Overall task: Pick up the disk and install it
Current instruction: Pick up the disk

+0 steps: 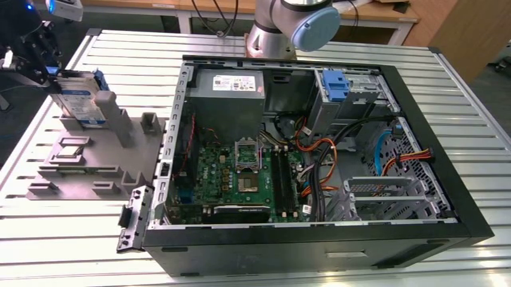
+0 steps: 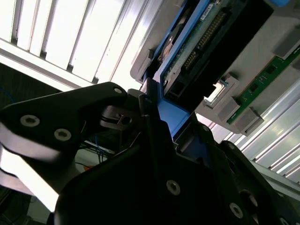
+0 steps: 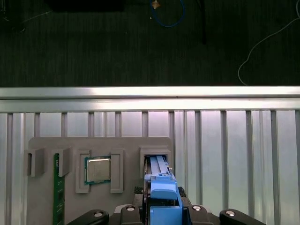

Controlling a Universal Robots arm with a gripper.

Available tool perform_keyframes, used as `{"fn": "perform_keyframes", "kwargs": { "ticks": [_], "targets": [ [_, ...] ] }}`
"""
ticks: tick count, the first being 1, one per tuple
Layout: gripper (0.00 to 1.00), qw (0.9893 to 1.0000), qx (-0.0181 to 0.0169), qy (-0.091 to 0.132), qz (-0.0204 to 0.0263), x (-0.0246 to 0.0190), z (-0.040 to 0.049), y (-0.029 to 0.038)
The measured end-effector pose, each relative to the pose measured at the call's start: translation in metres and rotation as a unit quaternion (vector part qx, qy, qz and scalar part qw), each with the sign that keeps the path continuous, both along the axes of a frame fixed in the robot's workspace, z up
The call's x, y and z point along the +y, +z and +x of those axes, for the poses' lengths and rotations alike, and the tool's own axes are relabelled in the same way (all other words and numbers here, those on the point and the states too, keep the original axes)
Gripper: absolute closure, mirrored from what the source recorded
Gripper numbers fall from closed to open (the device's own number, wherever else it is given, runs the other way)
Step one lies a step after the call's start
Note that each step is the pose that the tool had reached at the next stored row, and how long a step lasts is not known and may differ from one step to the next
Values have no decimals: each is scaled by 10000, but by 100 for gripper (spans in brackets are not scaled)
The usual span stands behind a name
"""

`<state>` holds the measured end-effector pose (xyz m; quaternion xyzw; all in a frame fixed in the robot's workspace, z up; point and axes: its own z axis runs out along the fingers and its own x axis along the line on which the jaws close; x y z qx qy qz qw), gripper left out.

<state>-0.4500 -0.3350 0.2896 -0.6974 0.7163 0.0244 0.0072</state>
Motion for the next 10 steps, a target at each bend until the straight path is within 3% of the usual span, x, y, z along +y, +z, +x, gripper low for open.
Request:
{"fn": "perform_keyframes", "kwargs": {
  "ticks": [10],
  "targets": [
    [63,10000,0,0,-6,0,0,69]
  ]
}}
